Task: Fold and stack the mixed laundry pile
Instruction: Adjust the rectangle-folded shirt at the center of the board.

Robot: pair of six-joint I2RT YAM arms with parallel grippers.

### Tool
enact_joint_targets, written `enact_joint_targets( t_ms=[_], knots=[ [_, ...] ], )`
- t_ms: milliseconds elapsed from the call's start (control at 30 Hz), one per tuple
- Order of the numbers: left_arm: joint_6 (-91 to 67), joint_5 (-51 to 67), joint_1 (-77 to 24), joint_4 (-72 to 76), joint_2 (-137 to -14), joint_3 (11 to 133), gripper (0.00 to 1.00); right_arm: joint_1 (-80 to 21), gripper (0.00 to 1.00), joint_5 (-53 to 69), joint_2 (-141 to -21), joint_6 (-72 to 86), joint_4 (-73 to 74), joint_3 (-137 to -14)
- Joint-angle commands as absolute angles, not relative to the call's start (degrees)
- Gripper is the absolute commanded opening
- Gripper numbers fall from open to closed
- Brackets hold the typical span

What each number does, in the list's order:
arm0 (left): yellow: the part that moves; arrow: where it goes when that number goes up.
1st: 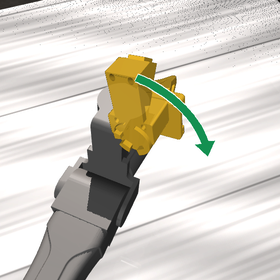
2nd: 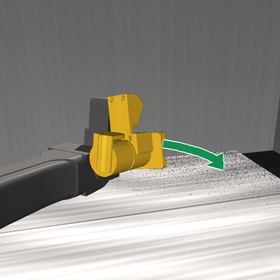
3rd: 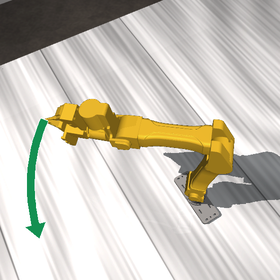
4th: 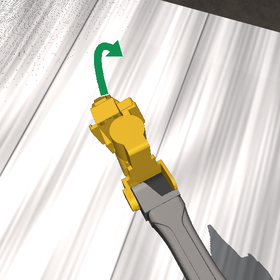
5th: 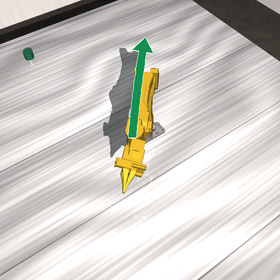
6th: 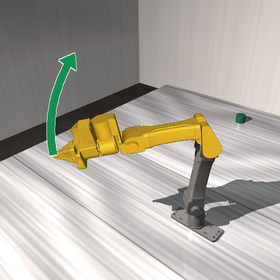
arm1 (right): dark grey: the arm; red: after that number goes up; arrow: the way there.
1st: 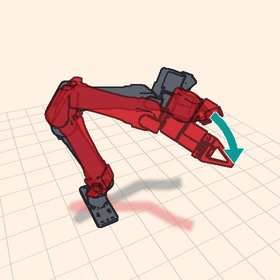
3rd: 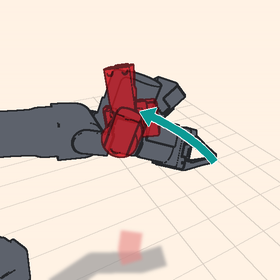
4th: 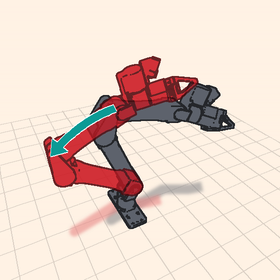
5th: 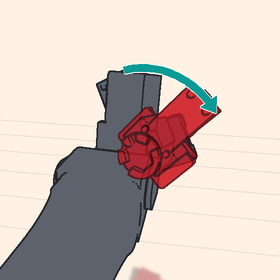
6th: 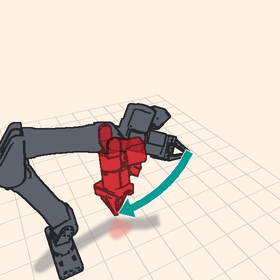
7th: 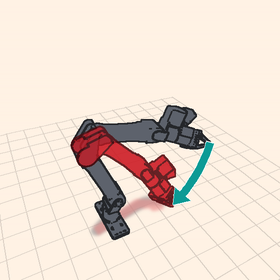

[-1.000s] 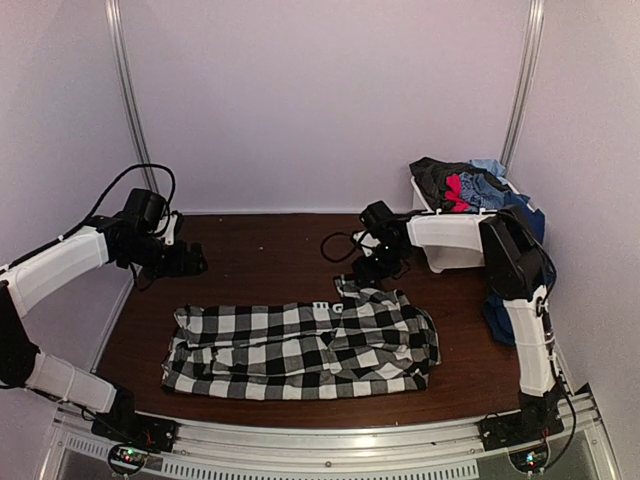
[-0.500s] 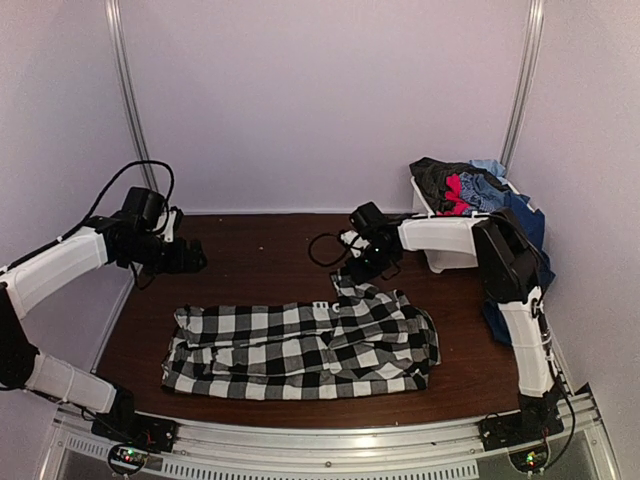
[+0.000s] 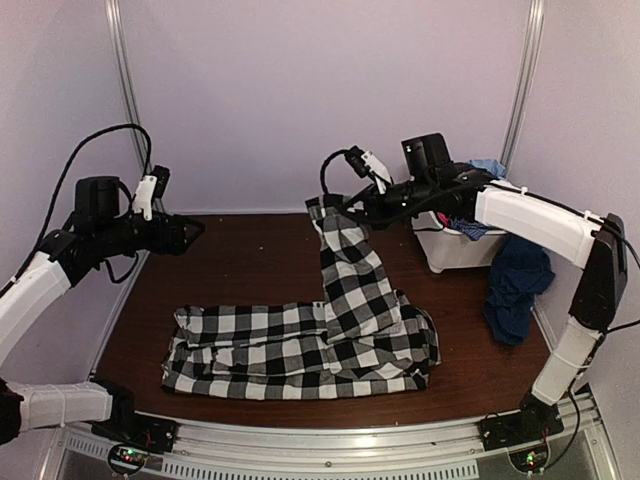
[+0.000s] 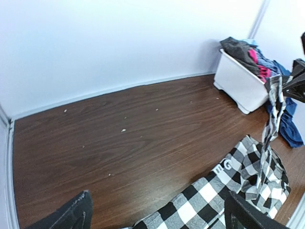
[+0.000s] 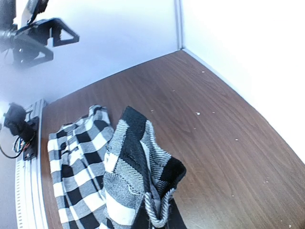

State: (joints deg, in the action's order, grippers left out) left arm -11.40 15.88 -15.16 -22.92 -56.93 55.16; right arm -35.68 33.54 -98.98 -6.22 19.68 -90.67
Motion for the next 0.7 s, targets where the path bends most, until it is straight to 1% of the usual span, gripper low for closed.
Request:
enact_joint_targets(
  t_ms=[0,133,267,333,500,600,667],
  knots=[
    [-3.63,26.02,-18.0,-17.3,-53.35,54.8,0.98,-38.76,0.0,41.56,-96.63,-9.44,17.24,-83.16],
    [3.21,24.5,-27.59,-17.07,-52.95,54.93,0.98,-42.09,0.0,42.05,-93.09,-11.09,15.9,-78.86],
    [8.12,20.82,-37.51,-16.47,-56.14,55.31,0.97,-45.34,0.0,41.43,-90.46,-12.04,14.39,-75.68],
    [9.12,19.77,-40.95,-14.15,-58.13,54.76,0.96,-46.71,0.0,41.17,-89.22,-12.16,13.57,-74.3],
    [9.18,20.58,-45.7,-10.95,-65.35,56.88,0.93,-49.89,0.0,40.18,-87.1,-12.7,13.71,-72.48],
    [8.2,23.0,-46.57,-8.64,-68.7,58.3,0.92,-51.08,0.0,39.89,-86.44,-12.93,14.51,-72.32],
    [7.44,25.14,-46.73,-7.91,-70.39,59.37,0.89,-51.6,0.0,39.07,-86.11,-13.21,15.41,-72.2]
  ],
)
